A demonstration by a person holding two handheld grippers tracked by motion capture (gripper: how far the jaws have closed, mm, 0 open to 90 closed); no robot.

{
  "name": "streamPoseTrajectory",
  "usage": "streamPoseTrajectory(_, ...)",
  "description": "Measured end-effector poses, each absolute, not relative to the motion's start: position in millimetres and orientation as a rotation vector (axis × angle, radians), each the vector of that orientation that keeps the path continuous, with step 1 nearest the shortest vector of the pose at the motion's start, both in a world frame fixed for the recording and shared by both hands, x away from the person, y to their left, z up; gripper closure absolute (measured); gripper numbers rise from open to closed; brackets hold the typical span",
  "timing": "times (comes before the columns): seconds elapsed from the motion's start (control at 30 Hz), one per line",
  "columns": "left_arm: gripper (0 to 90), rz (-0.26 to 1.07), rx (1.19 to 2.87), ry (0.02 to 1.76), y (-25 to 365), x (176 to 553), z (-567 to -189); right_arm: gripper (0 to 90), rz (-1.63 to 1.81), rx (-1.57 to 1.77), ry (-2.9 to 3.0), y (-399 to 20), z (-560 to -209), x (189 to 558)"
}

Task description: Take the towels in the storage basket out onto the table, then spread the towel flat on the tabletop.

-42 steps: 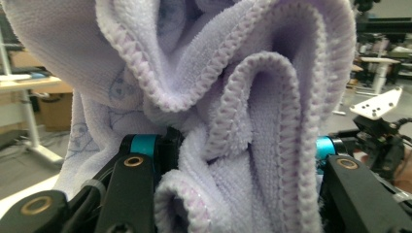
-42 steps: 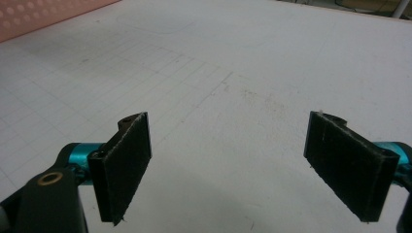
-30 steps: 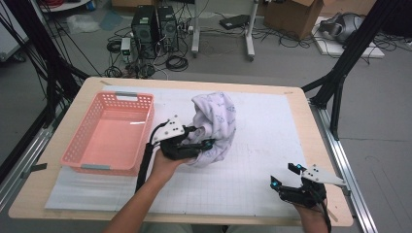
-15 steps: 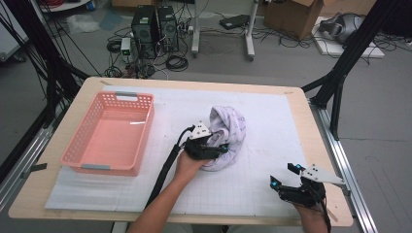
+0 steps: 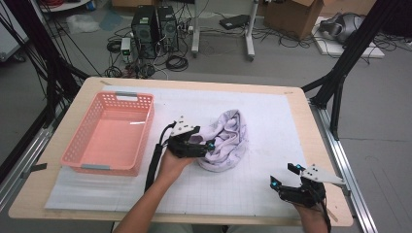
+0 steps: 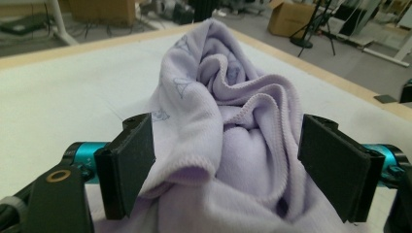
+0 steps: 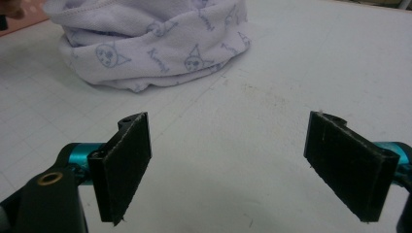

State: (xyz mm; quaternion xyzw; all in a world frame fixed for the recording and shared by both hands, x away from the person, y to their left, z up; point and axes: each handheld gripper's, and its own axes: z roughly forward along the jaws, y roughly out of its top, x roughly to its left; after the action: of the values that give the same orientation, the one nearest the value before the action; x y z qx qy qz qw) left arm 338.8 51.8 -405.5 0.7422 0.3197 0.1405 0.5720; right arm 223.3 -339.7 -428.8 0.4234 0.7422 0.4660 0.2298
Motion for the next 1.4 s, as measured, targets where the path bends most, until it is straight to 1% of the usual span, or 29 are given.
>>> streamPoseTrajectory(0.17,20.6,0.333,1.697,0.729,77,314,-411,16.2,1.292,1.167,2.038,-338,-429,227)
streamPoseTrajectory(0.3,20.6,0.336,1.659,0.732,89,302,-417,16.1,1.292,1.171,2.035,-336,-429,233)
streamPoseTrajectory(0.57,20.6,0.375,1.673,0.742,94,290,-431,16.1,1.258,1.167,2.078,-327,-434,244)
streamPoseTrajectory(0.8,21.2,0.389,1.677,0.726,89,285,-431,16.1,1.254,1.171,2.073,-334,-434,240)
streamPoseTrajectory(1.0,22.9,0.389,1.666,0.722,93,287,-431,16.0,1.256,1.201,2.056,-336,-434,242)
streamPoseTrajectory(1.07,26.2,0.382,1.666,0.715,94,288,-431,16.1,1.253,1.195,2.059,-334,-435,243)
streamPoseTrajectory(1.2,27.7,0.398,1.698,0.697,91,287,-430,16.1,1.250,1.204,2.064,-333,-436,243)
streamPoseTrajectory(1.27,31.5,0.372,1.711,0.682,90,288,-431,16.1,1.244,1.204,2.068,-333,-437,243)
streamPoseTrajectory(1.4,34.6,0.340,1.741,0.641,83,289,-429,16.1,1.233,1.204,2.079,-333,-438,244)
